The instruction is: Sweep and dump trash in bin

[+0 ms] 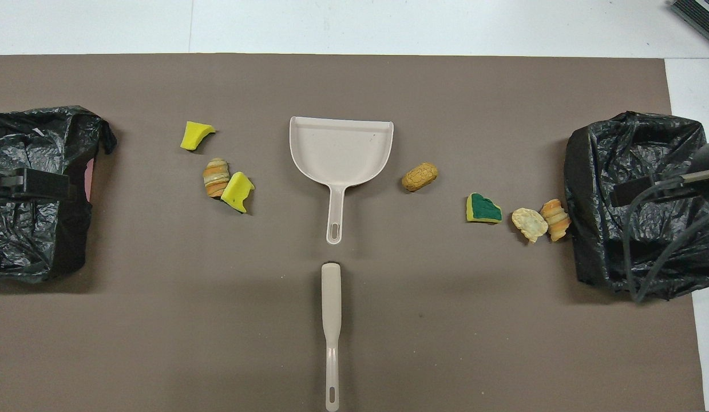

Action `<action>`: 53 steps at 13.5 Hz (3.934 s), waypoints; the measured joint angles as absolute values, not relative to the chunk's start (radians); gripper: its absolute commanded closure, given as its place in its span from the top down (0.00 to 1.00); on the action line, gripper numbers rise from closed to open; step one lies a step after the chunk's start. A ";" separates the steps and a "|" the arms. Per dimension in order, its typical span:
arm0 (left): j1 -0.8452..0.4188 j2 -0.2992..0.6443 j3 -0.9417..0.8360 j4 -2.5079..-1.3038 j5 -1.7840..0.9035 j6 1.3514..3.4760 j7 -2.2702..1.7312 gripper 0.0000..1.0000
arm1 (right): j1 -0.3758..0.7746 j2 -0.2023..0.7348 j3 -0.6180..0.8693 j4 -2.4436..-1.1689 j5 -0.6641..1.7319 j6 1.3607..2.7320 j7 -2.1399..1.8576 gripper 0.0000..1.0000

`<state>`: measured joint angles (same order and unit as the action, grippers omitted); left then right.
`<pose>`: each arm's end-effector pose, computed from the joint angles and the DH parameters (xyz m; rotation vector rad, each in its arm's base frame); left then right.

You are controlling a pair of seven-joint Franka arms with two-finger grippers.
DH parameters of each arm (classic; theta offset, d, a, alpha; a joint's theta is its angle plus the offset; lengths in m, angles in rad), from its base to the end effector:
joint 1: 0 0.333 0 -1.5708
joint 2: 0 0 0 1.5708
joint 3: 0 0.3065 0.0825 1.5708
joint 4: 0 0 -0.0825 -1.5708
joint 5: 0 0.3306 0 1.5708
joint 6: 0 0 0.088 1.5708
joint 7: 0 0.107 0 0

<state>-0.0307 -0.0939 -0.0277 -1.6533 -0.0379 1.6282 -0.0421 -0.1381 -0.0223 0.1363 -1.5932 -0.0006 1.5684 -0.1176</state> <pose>0.4771 -0.0325 0.6315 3.1011 -0.0239 0.1038 0.4940 -0.0001 0.6164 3.1329 0.1815 -0.0046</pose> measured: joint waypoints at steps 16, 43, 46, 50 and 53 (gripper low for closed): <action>-0.031 -0.094 -0.034 -1.653 -0.039 1.612 -0.042 1.00 | -0.138 -0.022 0.136 -1.593 -0.001 1.568 -0.118 1.00; -0.892 -0.109 -0.070 -2.418 -0.057 2.242 -0.690 1.00 | 0.149 0.244 0.153 -1.553 -0.001 1.744 0.088 1.00; -0.902 -0.109 -0.070 -2.430 -0.057 2.253 -0.695 0.80 | 0.149 0.247 0.150 -1.543 -0.001 1.744 0.088 1.00; -0.918 -0.109 -0.070 -2.431 -0.057 2.257 -0.709 0.70 | 0.152 0.247 0.151 -1.542 -0.001 1.751 0.089 1.00; -0.925 -0.109 -0.069 -2.432 -0.057 2.261 -0.713 0.66 | 0.163 0.247 0.152 -1.542 -0.001 1.769 0.091 1.00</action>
<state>-0.9248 -0.1089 -0.0694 -2.4316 -0.0574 2.2607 -0.7130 0.1629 0.2468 0.1518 -1.5421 -0.0006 1.7694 0.0910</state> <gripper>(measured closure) 0.304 0.000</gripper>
